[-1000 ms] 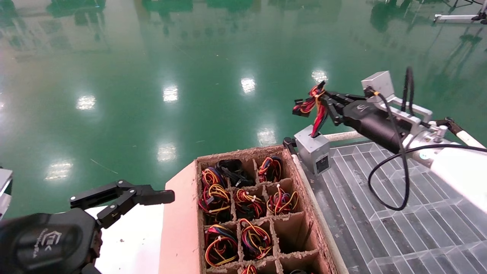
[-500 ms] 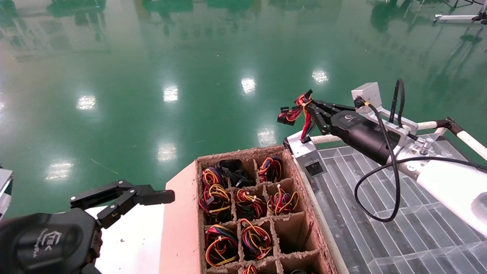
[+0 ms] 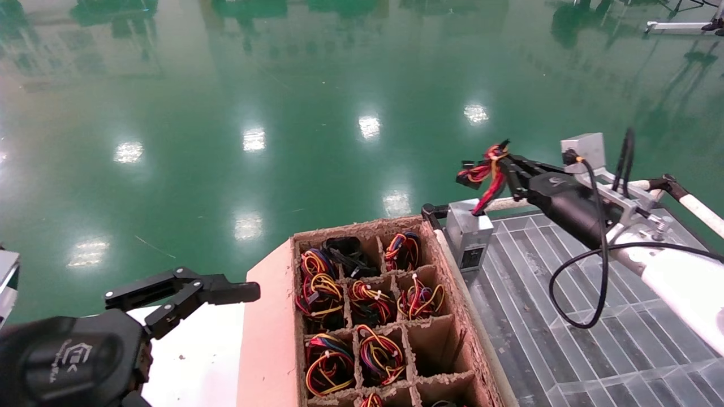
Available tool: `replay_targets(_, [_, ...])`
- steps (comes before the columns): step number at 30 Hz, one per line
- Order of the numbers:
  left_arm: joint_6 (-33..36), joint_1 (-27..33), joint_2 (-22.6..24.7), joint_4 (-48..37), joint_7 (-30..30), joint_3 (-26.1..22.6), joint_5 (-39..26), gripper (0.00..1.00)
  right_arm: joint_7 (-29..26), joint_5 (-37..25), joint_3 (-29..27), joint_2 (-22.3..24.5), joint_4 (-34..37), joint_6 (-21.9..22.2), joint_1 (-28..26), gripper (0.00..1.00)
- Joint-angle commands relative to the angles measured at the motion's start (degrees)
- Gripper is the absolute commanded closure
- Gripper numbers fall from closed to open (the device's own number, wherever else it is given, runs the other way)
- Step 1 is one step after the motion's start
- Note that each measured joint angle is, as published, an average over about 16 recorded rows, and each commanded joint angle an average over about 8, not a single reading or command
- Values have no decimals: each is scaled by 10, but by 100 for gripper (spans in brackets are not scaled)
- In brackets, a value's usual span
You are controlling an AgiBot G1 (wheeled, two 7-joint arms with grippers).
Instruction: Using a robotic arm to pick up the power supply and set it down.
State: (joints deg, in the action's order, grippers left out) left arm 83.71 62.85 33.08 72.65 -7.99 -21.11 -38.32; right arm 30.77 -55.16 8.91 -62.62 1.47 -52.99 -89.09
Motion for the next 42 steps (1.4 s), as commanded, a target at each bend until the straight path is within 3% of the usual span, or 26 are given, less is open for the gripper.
replay_targets(1, [0,0,0,0,0,0,0,0,2,5,-3,3,1,10,5,85])
replay_targets(7, [0,0,0,0,0,0,0,0,3,13,-8,5,0,19,12,10])
replay_targets(8, [0,0,0,0,0,0,0,0,3,14,-9,5,0,20,13,2])
replay_targets(33, [0,0,0,0,0,0,0,0,-3,9,-5,8,-10,-5,6,0])
replay_targets(42, [0,0,0,-1,0,0,0,0,-46,22,4,39,-92,-46,36,0])
